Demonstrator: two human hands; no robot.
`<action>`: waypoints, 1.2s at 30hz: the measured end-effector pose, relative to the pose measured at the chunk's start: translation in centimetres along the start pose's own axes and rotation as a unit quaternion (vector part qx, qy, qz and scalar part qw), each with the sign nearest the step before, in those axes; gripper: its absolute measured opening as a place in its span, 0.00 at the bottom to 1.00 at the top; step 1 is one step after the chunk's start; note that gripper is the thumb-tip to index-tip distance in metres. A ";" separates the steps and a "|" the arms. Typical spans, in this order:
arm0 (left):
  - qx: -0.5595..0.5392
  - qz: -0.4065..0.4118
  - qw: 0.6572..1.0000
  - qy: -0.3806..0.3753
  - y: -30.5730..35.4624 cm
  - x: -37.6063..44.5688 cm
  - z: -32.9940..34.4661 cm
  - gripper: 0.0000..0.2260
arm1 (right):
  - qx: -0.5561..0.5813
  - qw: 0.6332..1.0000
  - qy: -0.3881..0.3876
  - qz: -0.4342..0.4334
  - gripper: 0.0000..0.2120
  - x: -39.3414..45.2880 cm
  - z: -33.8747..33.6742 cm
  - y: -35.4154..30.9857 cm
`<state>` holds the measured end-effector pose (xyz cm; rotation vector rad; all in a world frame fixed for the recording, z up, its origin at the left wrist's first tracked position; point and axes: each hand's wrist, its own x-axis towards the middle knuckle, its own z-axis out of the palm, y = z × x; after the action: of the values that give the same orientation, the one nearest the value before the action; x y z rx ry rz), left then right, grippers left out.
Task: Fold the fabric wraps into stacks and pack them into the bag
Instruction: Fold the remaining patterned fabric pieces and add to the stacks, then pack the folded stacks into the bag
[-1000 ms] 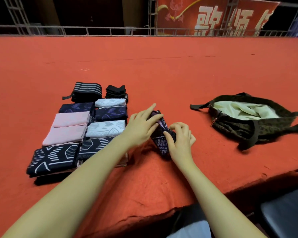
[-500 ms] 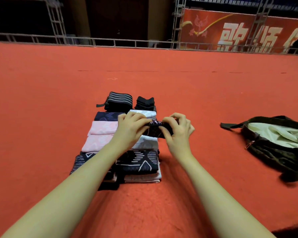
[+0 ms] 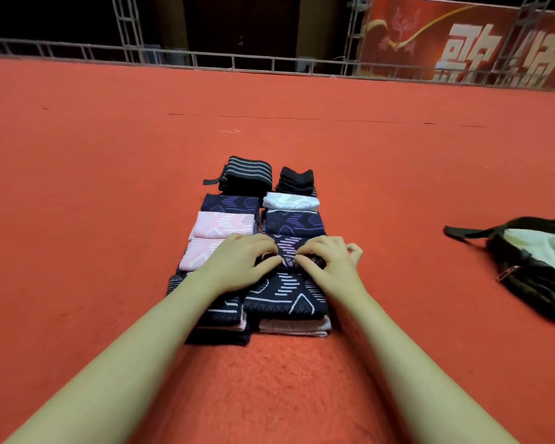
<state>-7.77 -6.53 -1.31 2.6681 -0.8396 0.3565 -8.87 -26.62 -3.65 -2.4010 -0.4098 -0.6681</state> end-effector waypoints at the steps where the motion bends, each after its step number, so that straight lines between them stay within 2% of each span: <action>1: 0.020 -0.018 1.000 -0.011 0.6 0.0 -0.1 0.28 | -0.027 1.000 0.000 0.006 0.17 -0.1 -0.1 0.0; 3: 0.075 -0.063 0.994 -0.047 1.6 0.0 -0.1 0.22 | -0.069 0.995 -0.017 0.072 0.24 0.0 -0.4 0.0; 5: 0.112 -0.094 0.985 -0.088 2.4 -0.2 0.3 0.21 | -0.083 0.982 -0.057 0.160 0.24 0.1 -0.4 -0.2; 6: 0.114 -0.108 0.982 -0.106 2.6 -0.3 0.6 0.22 | -0.089 0.978 -0.071 0.176 0.23 0.2 -0.2 -0.3; 10: 0.080 -0.154 0.974 -0.143 2.9 -0.6 0.6 0.23 | -0.072 0.981 -0.077 0.166 0.26 0.4 0.4 -0.2; 13: 0.093 -0.134 0.983 -0.085 3.0 -0.1 0.5 0.23 | -0.007 0.985 -0.039 0.169 0.30 0.7 0.8 -0.3; 15: 0.071 -0.121 0.989 -0.051 2.8 0.8 0.7 0.22 | 0.027 0.984 -0.014 0.178 0.26 1.3 0.9 -0.7; 17: 0.064 -0.109 0.989 -0.075 2.4 1.8 1.2 0.23 | 0.026 0.978 -0.015 0.207 0.18 2.0 1.2 -0.7; 19: 0.075 -0.112 0.983 -0.128 2.3 2.1 1.9 0.23 | -0.041 0.974 -0.068 0.210 0.18 1.9 1.6 -0.4; 22: 0.079 -0.124 0.975 -0.164 2.2 1.7 2.7 0.24 | -0.106 0.961 -0.141 0.212 0.23 0.8 2.0 -0.1; 27: 0.057 -0.135 0.971 -0.187 2.4 1.6 1.9 0.25 | -0.001 0.944 -0.110 0.310 0.37 -0.3 1.2 -1.4; 30: 0.014 -0.155 0.975 -0.160 2.8 1.0 0.4 0.26 | -0.028 0.927 -0.129 0.350 0.42 -1.8 -0.4 -2.7; 32: 0.018 -0.138 0.983 -0.122 3.5 0.1 -0.6 0.27 | -0.044 0.915 -0.171 0.363 0.42 -2.8 -1.5 -3.3; 36: 0.057 -0.135 0.986 -0.078 5.1 -1.7 -1.4 0.18 | -0.054 0.893 -0.273 0.354 0.43 -3.7 -2.5 -3.9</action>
<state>-12.29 -9.10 0.54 2.8972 -0.5010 0.1334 -14.50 -25.64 -2.09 -2.5585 0.3058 0.3271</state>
